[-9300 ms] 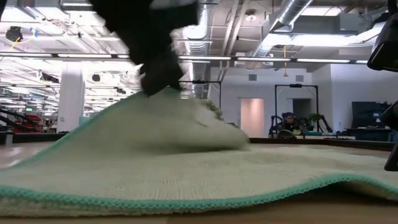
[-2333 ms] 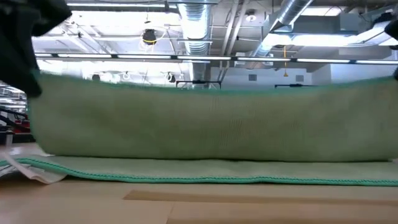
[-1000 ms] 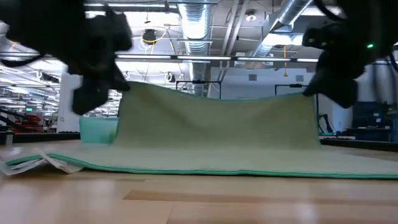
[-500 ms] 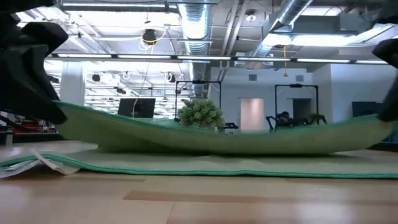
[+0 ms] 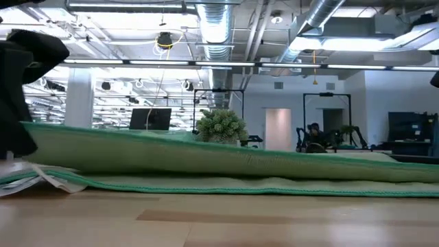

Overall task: Fold microfiber towels
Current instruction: Fold the green microfiber cloth

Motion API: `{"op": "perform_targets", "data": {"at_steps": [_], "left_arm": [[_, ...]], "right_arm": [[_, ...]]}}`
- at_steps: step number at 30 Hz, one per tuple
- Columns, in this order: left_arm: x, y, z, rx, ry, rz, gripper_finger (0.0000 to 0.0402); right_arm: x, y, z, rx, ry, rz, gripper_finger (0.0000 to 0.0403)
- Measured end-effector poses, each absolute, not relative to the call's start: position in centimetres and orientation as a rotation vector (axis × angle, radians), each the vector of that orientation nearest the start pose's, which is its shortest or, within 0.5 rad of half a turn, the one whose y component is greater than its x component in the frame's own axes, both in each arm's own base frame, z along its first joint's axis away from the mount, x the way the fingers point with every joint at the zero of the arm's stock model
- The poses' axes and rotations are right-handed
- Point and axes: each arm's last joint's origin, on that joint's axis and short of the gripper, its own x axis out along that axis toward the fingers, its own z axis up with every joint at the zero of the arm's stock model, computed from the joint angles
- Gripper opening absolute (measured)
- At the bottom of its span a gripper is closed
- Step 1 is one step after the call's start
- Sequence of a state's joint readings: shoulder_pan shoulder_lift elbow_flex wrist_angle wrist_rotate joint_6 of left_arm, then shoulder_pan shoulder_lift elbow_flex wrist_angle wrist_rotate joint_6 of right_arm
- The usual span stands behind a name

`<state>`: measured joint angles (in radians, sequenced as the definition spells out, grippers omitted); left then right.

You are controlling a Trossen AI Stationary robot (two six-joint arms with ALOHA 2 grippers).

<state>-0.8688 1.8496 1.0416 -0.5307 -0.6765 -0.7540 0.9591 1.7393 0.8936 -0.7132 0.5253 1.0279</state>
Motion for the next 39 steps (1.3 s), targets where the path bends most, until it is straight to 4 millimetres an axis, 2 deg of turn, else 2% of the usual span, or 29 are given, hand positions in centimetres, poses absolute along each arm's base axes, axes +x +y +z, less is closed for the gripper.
{"op": "perform_targets", "data": {"at_steps": [8,13,26,35,39], "left_arm": [[22.3,-23.6,13.2,0.233,0.962,0.183,0.0000],[21.6,-22.9,13.1,0.255,1.013,0.257,0.0000],[21.6,-22.8,13.2,0.270,1.002,0.271,0.0000],[22.5,-23.8,15.2,0.341,0.971,0.242,0.0000],[22.4,-23.6,15.8,0.387,0.985,0.271,0.0000]], "right_arm": [[17.2,22.4,13.3,-0.078,1.070,-0.244,0.0008],[17.7,23.1,13.5,-0.036,1.030,-0.193,0.0008],[17.9,23.3,13.6,-0.027,1.003,-0.179,0.0008],[18.6,23.1,13.7,-0.014,0.971,-0.195,0.0008],[19.1,22.8,13.7,-0.024,0.967,-0.192,0.0008]]}}
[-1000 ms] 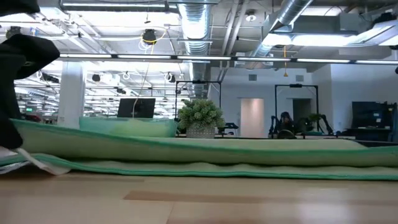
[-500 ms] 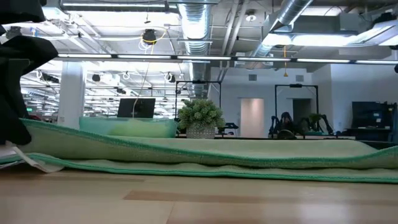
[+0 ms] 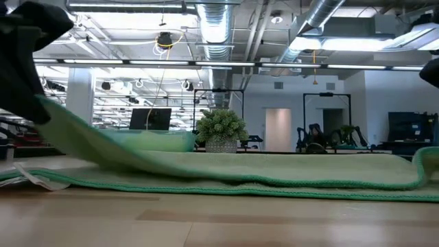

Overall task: Fold microfiber towels
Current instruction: Fold the green microfiber cloth

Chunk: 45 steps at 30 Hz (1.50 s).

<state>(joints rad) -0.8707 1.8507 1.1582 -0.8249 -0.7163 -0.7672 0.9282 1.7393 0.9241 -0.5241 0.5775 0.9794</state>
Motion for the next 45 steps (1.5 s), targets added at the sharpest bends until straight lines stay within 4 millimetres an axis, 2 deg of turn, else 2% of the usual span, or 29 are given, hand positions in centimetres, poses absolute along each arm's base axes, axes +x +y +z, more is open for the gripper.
{"op": "perform_targets", "data": {"at_steps": [6,11,22,31,36,39,45], "left_arm": [[21.4,-22.6,14.7,0.398,1.049,0.316,0.0000],[21.1,-22.5,13.9,0.344,1.072,0.299,0.0000],[21.7,-23.4,13.8,0.299,1.017,0.229,0.0000],[21.8,-23.3,13.8,0.306,1.003,0.237,0.0000],[21.8,-23.3,13.8,0.300,1.021,0.226,0.0001],[21.7,-23.3,13.8,0.300,1.028,0.226,0.0010],[21.7,-23.5,13.7,0.237,1.090,0.192,0.0079]], "right_arm": [[19.8,23.0,13.9,-0.020,0.936,-0.152,0.0008],[19.9,23.1,13.9,-0.032,0.929,-0.134,0.0008],[18.5,24.3,14.2,-0.080,0.913,-0.056,0.0005],[18.0,24.9,11.1,-0.176,1.003,-0.038,0.0023],[17.8,25.1,10.4,-0.188,1.000,-0.052,0.0047],[17.4,25.2,11.0,-0.165,1.008,-0.031,0.0071],[16.2,25.2,13.6,-0.048,1.061,0.029,0.0137]]}}
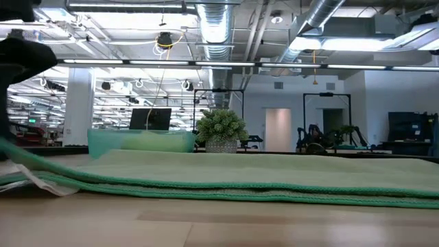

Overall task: Fold microfiber towels
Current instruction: Fold the green microfiber cloth

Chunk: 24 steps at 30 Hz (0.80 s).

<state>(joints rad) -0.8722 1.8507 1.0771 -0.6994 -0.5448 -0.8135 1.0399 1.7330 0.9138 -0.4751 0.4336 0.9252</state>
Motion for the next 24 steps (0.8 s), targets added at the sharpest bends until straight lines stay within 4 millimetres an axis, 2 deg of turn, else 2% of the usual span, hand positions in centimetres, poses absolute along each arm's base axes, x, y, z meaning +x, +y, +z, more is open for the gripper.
{"op": "perform_targets", "data": {"at_steps": [4,7,10,13,16,22,24], "left_arm": [[21.6,-23.6,14.6,0.244,1.188,0.176,0.0132],[22.0,-23.9,15.5,0.269,1.142,0.201,0.0155],[22.7,-24.2,16.4,0.310,1.063,0.210,0.0158],[24.1,-23.8,17.0,0.300,1.016,0.219,0.0142],[25.7,-23.1,16.8,0.271,1.007,0.169,0.0112],[27.1,-20.7,14.5,0.207,1.033,0.127,0.0056],[26.9,-20.1,13.6,0.189,1.045,0.126,0.0042]], "right_arm": [[16.0,25.2,15.1,0.001,1.010,0.052,0.0175],[16.3,25.0,15.8,0.001,0.984,0.062,0.0188],[16.9,24.3,15.5,-0.012,0.987,0.049,0.0185],[17.7,23.4,14.6,-0.013,0.990,0.065,0.0161],[18.2,22.4,13.5,-0.002,0.976,0.081,0.0120],[17.5,21.3,11.8,0.062,1.033,0.092,0.0022],[16.8,21.4,11.6,0.087,1.038,0.091,0.0009]]}}
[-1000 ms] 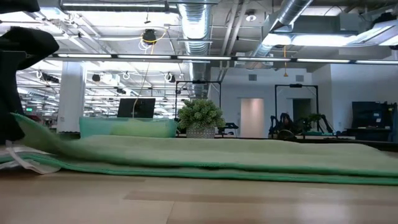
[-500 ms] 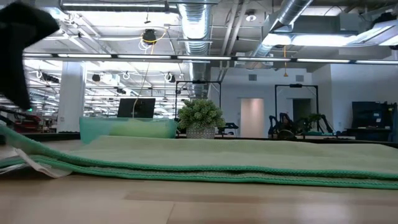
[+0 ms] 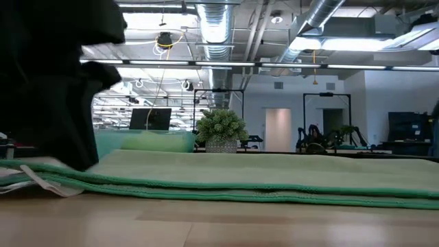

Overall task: Fold microfiber towels
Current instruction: Fold the green microfiber cloth

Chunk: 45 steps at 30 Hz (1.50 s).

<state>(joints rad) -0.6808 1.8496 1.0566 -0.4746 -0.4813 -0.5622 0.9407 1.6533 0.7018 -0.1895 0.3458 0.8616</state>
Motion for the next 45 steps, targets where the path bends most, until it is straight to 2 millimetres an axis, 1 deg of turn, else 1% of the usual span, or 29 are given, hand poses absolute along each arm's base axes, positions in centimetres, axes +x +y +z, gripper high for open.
{"op": "perform_targets", "data": {"at_steps": [3,5,7,10,13,16,19,22,26,29,33,36,40,43,45], "left_arm": [[26.7,-19.8,12.5,0.140,1.003,0.111,0.0028],[26.8,-19.9,12.3,0.122,0.967,0.081,0.0022],[27.0,-20.1,12.4,0.125,0.946,0.060,0.0018],[27.9,-20.2,13.2,0.175,0.891,0.072,0.0016],[28.9,-19.6,13.9,0.243,0.797,0.164,0.0016],[29.8,-18.0,14.0,0.258,0.786,0.258,0.0016],[30.8,-15.6,13.8,0.230,0.843,0.300,0.0016],[31.8,-13.1,13.4,0.166,0.878,0.327,0.0016],[32.0,-10.2,12.1,0.083,0.962,0.314,0.0016],[31.6,-9.2,11.6,0.009,0.983,0.325,0.0016],[30.1,-9.8,12.2,0.001,1.036,0.353,0.0016],[28.5,-10.6,13.4,0.001,1.068,0.396,0.0016],[26.6,-11.6,15.3,-0.026,1.027,0.483,0.0016],[25.9,-12.9,15.8,-0.021,0.952,0.498,0.0016],[25.9,-13.9,15.7,-0.001,0.894,0.492,0.0016]], "right_arm": [[15.8,22.0,11.4,0.108,1.047,0.098,0.0020],[15.2,22.4,11.4,0.116,1.051,0.113,0.0028],[14.8,22.6,11.6,0.115,1.049,0.129,0.0031],[14.5,22.6,11.9,0.120,1.042,0.143,0.0028],[14.8,22.5,12.5,0.148,1.022,0.147,0.0021],[15.0,22.3,12.8,0.161,1.013,0.140,0.0017],[15.3,22.1,12.9,0.161,1.008,0.129,0.0018],[15.6,21.7,12.8,0.156,1.015,0.106,0.0022],[16.2,21.2,12.1,0.150,1.024,0.059,0.0021],[16.8,21.0,11.3,0.146,1.027,0.023,0.0016],[17.7,20.4,10.6,0.140,1.038,-0.033,0.0014],[18.1,18.6,10.9,0.071,1.036,-0.153,0.0016],[18.4,15.3,12.1,0.026,1.101,-0.316,0.0017],[19.4,14.2,14.0,0.102,1.041,-0.381,0.0013],[19.8,14.0,14.6,0.129,0.998,-0.365,0.0011]]}}
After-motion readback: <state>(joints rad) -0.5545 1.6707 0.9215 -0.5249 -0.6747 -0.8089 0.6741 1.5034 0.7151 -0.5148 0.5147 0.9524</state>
